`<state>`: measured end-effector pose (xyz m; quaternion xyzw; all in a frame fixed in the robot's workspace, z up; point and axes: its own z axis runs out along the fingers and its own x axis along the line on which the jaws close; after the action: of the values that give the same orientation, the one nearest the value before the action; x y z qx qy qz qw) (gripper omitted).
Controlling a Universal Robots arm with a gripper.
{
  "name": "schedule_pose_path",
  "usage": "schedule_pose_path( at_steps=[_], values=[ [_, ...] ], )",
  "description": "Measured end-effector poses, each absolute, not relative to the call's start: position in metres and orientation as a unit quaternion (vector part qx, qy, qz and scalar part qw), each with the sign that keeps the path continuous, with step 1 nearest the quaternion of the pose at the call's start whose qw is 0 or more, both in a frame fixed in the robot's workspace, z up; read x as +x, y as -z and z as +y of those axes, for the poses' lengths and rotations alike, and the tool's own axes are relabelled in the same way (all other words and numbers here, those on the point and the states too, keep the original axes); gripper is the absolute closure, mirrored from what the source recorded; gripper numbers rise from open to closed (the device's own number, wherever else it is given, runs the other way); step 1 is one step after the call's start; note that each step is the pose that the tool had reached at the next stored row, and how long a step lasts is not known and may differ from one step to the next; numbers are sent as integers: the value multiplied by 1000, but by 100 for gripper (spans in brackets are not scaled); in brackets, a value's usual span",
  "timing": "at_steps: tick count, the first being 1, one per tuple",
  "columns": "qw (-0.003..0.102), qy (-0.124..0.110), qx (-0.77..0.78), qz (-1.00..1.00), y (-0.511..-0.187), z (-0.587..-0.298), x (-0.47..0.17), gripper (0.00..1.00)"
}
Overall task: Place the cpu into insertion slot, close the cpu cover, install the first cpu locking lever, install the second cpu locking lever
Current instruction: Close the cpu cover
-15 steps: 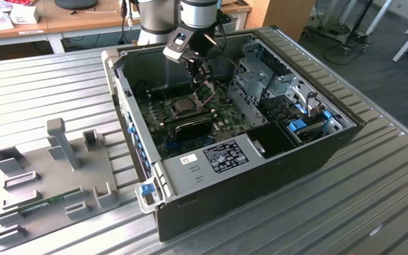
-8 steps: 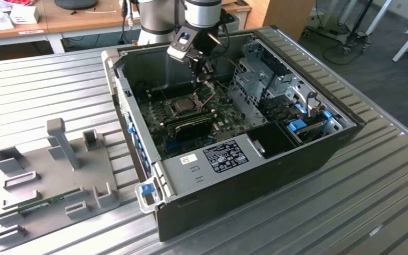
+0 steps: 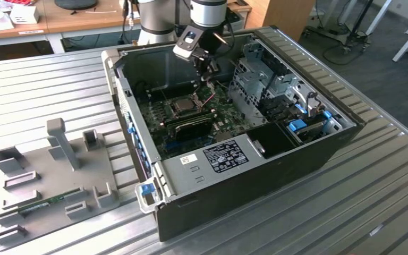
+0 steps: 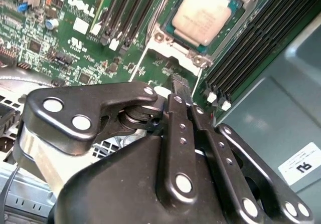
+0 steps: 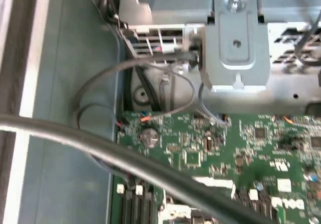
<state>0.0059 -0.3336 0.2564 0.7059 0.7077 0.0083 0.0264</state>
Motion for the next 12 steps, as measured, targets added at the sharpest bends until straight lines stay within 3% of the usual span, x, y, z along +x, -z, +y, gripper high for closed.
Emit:
schedule_pose_path(
  at_steps=[12],
  values=[
    [26,-8,706,708,-256,-334,26,90]
  ],
)
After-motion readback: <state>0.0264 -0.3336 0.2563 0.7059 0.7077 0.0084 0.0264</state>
